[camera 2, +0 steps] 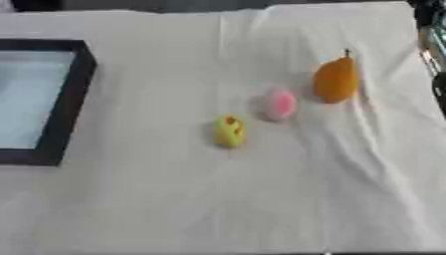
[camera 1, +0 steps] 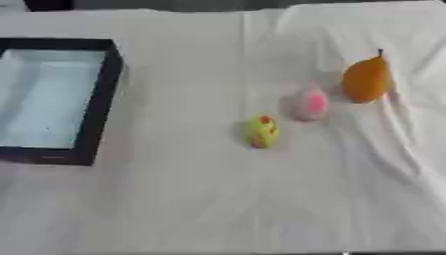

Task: Pick up the objects with one hand, pass them to the other hand, and then place them into the box on the other side of the table.

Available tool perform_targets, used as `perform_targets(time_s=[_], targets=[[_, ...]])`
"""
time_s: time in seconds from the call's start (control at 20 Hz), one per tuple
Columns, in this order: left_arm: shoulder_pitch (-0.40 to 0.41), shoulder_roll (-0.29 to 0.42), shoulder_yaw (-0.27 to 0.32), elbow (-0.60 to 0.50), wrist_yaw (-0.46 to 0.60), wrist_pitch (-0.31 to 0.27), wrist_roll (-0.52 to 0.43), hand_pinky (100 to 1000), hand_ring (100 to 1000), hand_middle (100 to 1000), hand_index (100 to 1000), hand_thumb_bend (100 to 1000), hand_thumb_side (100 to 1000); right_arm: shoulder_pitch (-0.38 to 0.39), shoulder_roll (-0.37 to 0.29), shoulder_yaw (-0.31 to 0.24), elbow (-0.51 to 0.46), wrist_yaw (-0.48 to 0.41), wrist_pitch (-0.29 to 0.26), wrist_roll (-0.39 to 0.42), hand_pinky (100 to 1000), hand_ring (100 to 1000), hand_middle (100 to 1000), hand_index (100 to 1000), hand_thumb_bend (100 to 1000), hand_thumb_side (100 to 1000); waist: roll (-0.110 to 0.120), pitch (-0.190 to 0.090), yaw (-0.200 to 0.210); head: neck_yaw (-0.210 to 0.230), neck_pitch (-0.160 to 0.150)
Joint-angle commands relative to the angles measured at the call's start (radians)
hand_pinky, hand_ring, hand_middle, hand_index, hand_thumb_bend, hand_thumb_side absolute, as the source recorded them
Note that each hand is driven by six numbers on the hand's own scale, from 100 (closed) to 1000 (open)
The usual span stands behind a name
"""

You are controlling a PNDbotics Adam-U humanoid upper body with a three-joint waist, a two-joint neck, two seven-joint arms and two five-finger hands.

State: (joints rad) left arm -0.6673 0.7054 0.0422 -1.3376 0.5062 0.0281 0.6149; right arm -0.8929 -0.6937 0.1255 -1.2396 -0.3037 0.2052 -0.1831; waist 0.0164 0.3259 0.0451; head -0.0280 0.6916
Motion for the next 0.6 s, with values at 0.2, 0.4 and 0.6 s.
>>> perform_targets(time_s=[0.2, 0.4, 0.6], targets=[[0.002, 0.036, 0.020, -0.027, -0.001, -0.005, 0.010, 652, 781, 709, 825, 650, 599, -0.006, -0.042, -0.011, -0.018, -0.001, 0.004, 0.001, 881, 885, 878, 867, 240, 614, -0.015, -0.015, 0.003, 0.016, -0.012], [0.009, 0.036, 0.022, -0.028, 0.002, -0.008, 0.013, 652, 781, 709, 824, 651, 598, 0.000, -0.046, -0.010, -0.021, 0.001, 0.008, 0.006, 881, 884, 878, 868, 238, 615, -0.020, -0.020, 0.004, 0.023, -0.014], [0.013, 0.035, 0.018, -0.029, -0.006, -0.006, 0.012, 652, 780, 708, 823, 647, 597, 0.006, -0.051, -0.009, -0.022, 0.005, 0.014, 0.016, 882, 884, 877, 869, 223, 619, -0.026, -0.025, 0.005, 0.017, -0.017]])
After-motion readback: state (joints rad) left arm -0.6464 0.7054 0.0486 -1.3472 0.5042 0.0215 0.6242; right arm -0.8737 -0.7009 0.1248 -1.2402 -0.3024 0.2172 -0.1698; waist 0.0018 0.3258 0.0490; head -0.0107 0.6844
